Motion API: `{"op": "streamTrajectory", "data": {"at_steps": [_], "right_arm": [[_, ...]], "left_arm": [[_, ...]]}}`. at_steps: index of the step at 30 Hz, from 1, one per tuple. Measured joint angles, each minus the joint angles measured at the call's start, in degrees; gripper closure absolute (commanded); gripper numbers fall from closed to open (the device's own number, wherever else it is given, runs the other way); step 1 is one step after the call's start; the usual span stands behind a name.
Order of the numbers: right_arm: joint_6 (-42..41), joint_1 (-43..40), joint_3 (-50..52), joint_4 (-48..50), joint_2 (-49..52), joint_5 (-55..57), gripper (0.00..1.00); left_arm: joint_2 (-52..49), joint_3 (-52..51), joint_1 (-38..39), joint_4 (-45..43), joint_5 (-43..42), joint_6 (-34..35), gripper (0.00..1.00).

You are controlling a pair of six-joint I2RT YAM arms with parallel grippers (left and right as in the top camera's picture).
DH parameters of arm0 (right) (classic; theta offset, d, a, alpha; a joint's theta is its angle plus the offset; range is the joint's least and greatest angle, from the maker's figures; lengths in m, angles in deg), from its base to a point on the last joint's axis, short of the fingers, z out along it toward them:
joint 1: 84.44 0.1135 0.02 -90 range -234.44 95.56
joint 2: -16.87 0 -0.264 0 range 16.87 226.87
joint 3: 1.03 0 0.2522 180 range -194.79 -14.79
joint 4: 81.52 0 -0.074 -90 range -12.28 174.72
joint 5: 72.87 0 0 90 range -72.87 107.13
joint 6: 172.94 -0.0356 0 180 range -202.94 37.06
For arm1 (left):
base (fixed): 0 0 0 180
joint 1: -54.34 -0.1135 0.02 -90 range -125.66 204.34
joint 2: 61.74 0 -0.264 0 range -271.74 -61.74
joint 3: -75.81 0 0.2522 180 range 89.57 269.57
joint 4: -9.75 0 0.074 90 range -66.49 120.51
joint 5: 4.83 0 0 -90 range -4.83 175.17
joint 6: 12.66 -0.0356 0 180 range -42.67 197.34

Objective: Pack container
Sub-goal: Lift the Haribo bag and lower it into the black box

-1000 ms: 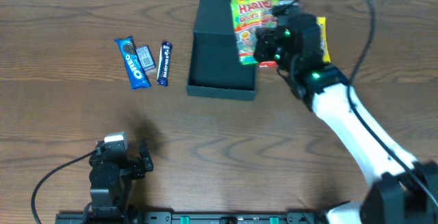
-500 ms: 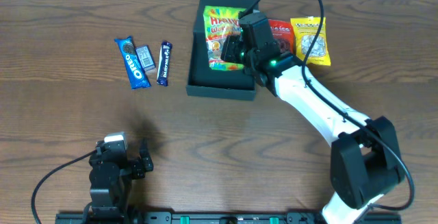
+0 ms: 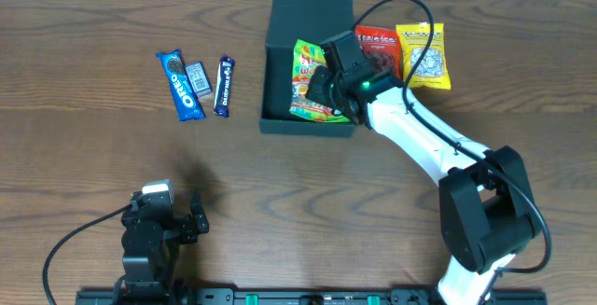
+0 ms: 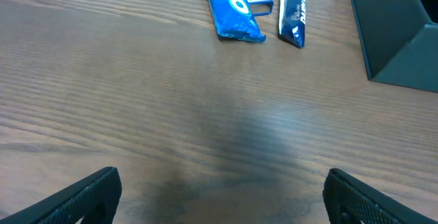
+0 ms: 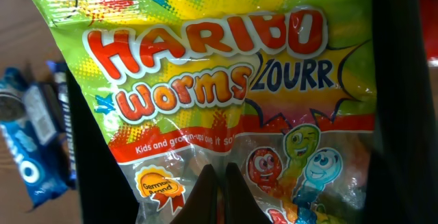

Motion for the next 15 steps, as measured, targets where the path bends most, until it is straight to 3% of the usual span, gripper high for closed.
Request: {"op": "streamTrajectory", "data": {"at_steps": [4, 5, 7, 15], "right_arm": [[-0.1, -0.1, 0.0, -0.7, 0.0, 0.1, 0.95], [0.1, -0.1, 0.0, -1.1, 0.0, 0.1, 0.71], [0.2, -0.1, 0.0, -2.0, 0.0, 0.2, 0.04], [2.0, -0.2, -1.8, -1.6, 0.0, 0.2, 0.01]], "left_arm": [[0.0, 0.0, 0.0, 0.0, 0.0, 0.0, 0.05], [0.0, 0.0, 0.0, 0.0, 0.0, 0.0, 0.05], [0.0, 0.0, 0.0, 0.0, 0.0, 0.0, 0.05], [0.0, 0.0, 0.0, 0.0, 0.0, 0.0, 0.05]]}}
